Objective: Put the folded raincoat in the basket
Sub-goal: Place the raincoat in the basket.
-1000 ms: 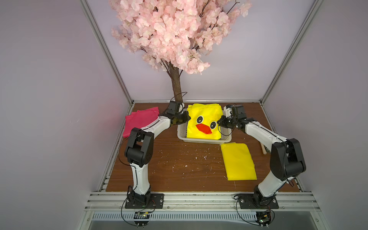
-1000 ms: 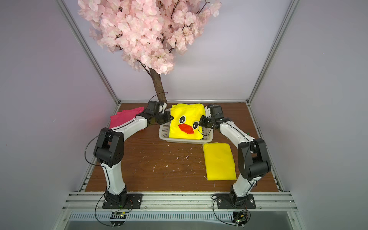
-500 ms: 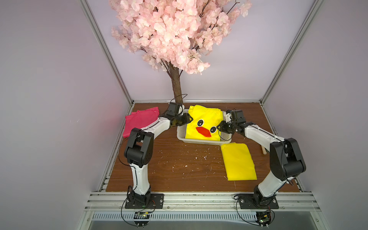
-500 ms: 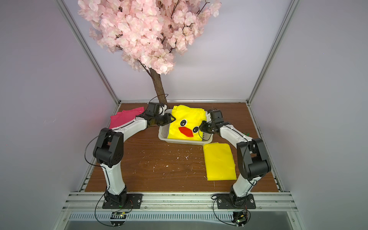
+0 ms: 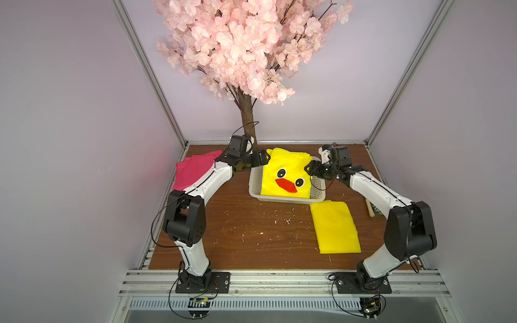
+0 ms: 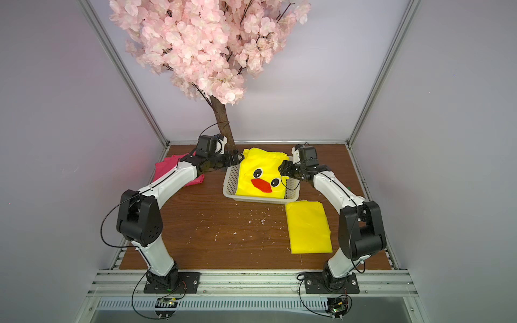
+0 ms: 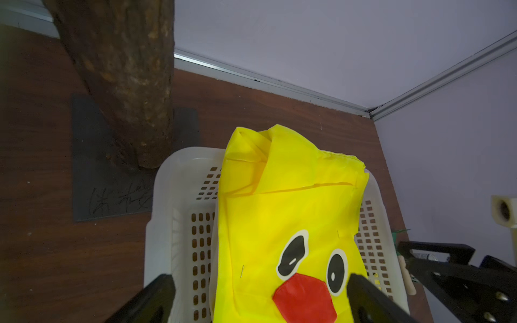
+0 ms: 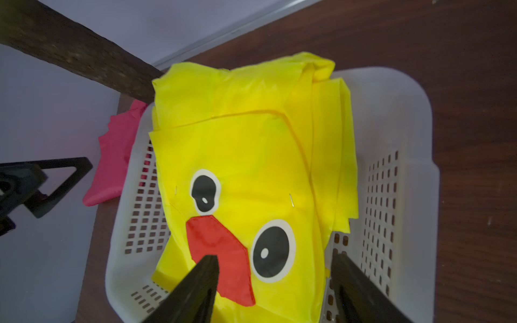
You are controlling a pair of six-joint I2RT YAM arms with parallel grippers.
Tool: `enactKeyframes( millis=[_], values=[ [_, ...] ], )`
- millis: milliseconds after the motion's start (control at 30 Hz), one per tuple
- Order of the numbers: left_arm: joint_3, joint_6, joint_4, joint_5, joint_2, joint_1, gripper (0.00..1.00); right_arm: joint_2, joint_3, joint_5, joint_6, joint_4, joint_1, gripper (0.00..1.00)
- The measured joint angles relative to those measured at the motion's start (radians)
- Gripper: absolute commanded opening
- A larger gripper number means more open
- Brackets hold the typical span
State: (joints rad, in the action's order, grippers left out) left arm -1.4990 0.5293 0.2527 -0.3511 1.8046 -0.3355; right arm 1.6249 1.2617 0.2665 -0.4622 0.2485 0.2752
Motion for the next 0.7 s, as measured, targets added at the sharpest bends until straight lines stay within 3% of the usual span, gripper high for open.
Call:
enactKeyframes(
  millis=[167, 300, 433, 700],
  values=[
    [-0.204, -0.032, -0.001, -0.016, 0.115, -0.02, 1.0, 0.066, 0.175, 0.011, 0.01, 0.012, 0.005, 0.7],
    [-0.28, -0.032, -0.027, -0.047, 0.212, -0.051, 1.0, 0.174, 0.271, 0.025, 0.013, 0.011, 0.024, 0.69],
    [-0.259, -0.016, -0.068, -0.07, 0.275, -0.079, 1.0, 0.298, 0.302, 0.027, 0.01, 0.017, 0.064, 0.69],
    [-0.034, 0.034, -0.199, -0.082, 0.28, -0.096, 1.0, 0.414, 0.254, 0.02, 0.002, 0.026, 0.12, 0.68]
  ],
)
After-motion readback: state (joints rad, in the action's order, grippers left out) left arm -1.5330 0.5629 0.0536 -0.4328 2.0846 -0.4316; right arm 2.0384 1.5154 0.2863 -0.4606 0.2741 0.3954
